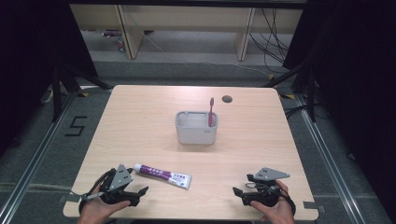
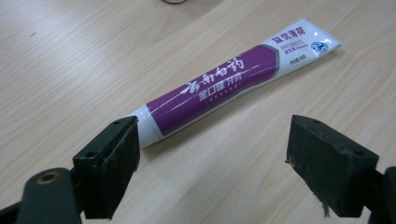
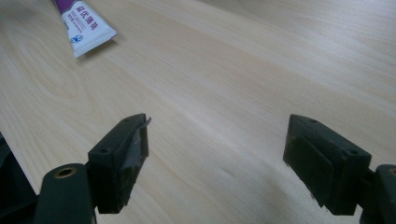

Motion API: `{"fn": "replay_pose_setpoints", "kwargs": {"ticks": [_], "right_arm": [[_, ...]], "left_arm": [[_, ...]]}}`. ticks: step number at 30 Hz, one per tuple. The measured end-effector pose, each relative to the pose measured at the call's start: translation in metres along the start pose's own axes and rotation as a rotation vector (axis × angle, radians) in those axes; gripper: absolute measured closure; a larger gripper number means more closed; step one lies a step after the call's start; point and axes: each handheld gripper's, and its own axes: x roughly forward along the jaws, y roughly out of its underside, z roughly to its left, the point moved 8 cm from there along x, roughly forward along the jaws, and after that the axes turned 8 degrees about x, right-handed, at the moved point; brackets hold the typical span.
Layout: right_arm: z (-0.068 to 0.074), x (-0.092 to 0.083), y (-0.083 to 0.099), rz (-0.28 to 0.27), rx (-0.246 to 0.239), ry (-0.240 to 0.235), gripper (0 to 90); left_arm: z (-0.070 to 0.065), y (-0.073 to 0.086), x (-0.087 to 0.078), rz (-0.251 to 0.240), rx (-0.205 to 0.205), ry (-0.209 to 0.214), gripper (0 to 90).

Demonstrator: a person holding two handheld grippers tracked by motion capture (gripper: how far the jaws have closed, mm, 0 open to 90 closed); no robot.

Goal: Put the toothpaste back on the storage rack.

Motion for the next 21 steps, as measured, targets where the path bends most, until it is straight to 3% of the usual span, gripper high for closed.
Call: {"fn": "replay_pose_setpoints", "kwargs": {"ticks": [2, 3, 5, 13, 18, 19, 20, 21], "right_arm": [[0.001, 0.002, 0.0, -0.002, -0.007, -0.016, 22.9], [-0.001, 0.001, 0.0, -0.001, -0.021, 0.001, 23.0], [0.002, 0.001, 0.001, 0.014, 0.007, -0.013, 23.0], [0.001, 0.002, 0.001, 0.01, -0.003, -0.019, 23.6], [0.002, 0.002, 0.002, 0.018, -0.009, -0.017, 24.7], [0.003, 0.004, 0.002, 0.017, -0.009, -0.045, 24.7], [0.005, 0.004, 0.003, 0.019, 0.014, -0.041, 24.7], [0.003, 0.004, 0.003, 0.023, -0.011, -0.019, 24.8]], "left_arm": [[-0.001, -0.004, 0.003, 0.003, 0.008, 0.004, 17.0], [0.0, -0.005, 0.004, 0.006, 0.015, 0.007, 17.5], [0.001, -0.009, 0.007, 0.008, 0.026, 0.01, 17.5], [-0.003, -0.025, 0.017, 0.045, 0.086, 0.033, 18.7], [-0.001, -0.027, 0.026, 0.086, 0.096, 0.072, 17.3], [-0.001, -0.027, 0.028, 0.089, 0.099, 0.08, 17.2], [-0.001, -0.027, 0.029, 0.093, 0.097, 0.084, 17.3], [0.0, -0.027, 0.031, 0.095, 0.093, 0.085, 17.3]]}}
